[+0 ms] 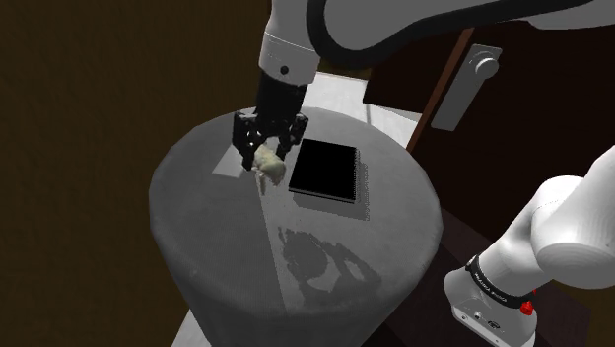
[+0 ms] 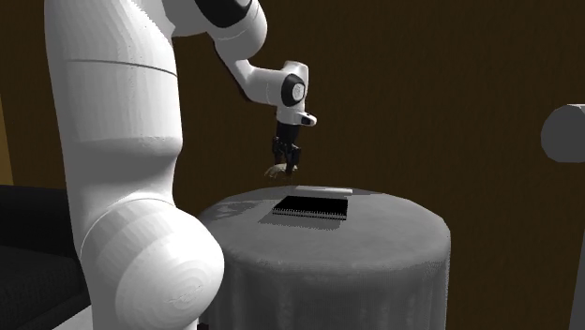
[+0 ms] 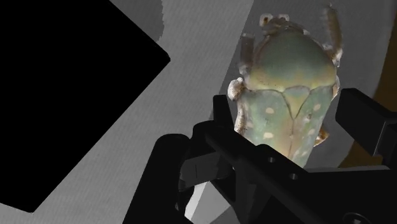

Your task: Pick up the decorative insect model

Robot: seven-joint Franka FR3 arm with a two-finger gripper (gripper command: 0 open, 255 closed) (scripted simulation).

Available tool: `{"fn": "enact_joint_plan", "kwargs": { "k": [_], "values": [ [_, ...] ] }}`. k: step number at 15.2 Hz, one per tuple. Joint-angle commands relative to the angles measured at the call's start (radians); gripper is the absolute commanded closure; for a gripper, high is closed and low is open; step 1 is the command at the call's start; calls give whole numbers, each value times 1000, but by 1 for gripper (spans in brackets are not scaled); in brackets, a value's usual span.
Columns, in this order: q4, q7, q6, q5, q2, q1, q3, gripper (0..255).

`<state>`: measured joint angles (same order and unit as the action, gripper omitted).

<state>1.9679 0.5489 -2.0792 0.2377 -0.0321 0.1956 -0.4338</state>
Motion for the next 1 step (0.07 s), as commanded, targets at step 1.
{"fn": "enact_joint_plan", "kwargs": {
  "k": [1],
  "values": [
    [-3, 1, 6, 0, -2, 0, 0, 255]
  ]
}}
